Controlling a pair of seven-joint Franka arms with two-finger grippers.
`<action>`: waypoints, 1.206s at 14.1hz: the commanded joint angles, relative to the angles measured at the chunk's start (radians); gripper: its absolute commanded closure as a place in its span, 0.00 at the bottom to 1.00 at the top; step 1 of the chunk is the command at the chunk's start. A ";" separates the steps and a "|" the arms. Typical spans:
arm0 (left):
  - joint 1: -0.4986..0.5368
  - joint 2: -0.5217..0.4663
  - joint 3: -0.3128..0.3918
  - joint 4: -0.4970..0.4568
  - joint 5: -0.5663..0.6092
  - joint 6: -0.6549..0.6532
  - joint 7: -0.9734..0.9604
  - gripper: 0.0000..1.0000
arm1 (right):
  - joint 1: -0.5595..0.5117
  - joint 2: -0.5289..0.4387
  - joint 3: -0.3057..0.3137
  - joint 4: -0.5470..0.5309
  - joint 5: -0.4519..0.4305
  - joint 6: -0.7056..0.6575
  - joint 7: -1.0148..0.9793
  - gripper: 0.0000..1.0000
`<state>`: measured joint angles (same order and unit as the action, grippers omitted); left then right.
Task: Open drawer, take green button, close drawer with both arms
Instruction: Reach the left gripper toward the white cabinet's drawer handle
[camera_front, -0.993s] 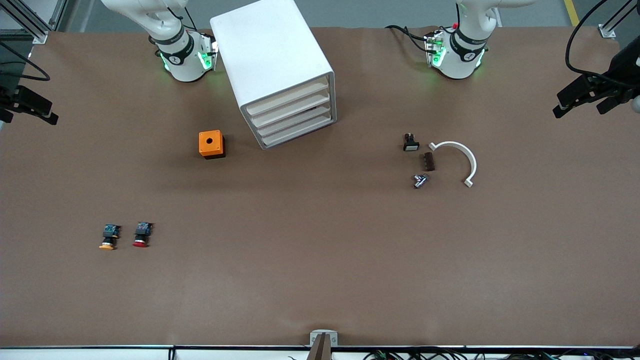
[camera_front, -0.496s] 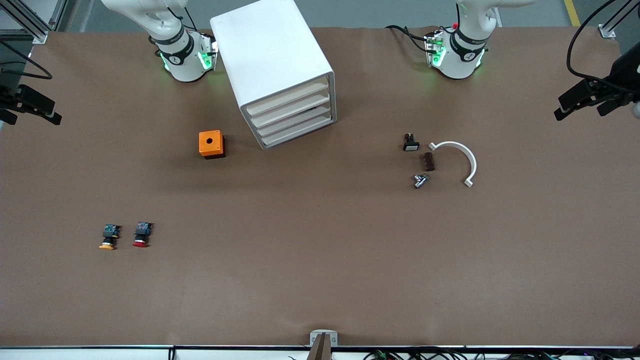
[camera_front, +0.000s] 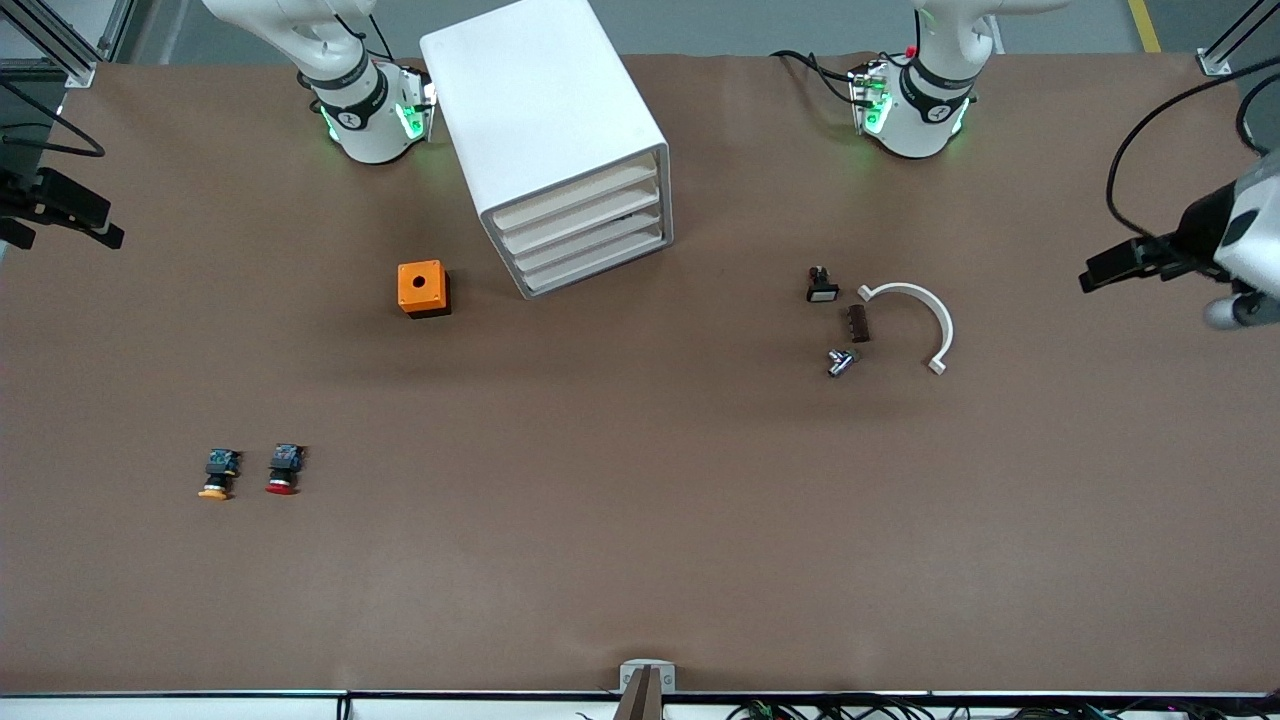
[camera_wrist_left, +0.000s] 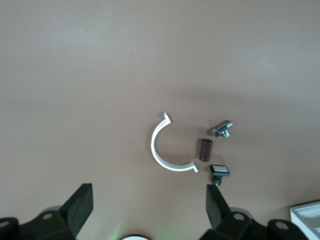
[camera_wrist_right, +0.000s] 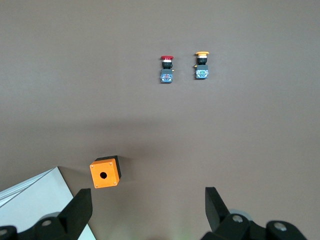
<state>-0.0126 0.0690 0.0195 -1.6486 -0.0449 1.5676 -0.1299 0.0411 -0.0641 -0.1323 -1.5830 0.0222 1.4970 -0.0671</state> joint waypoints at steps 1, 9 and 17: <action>-0.035 0.118 -0.018 0.053 0.007 -0.015 -0.002 0.01 | -0.015 -0.023 0.007 -0.022 0.027 -0.001 -0.011 0.00; -0.184 0.276 -0.026 0.105 -0.070 -0.017 -0.218 0.01 | -0.029 -0.026 0.003 -0.017 0.022 -0.027 -0.013 0.00; -0.294 0.460 -0.027 0.199 -0.468 -0.021 -0.871 0.01 | -0.029 -0.026 0.007 -0.017 -0.008 -0.027 -0.014 0.00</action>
<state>-0.2926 0.4656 -0.0104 -1.5187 -0.4354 1.5686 -0.8227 0.0362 -0.0681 -0.1418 -1.5838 0.0236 1.4719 -0.0674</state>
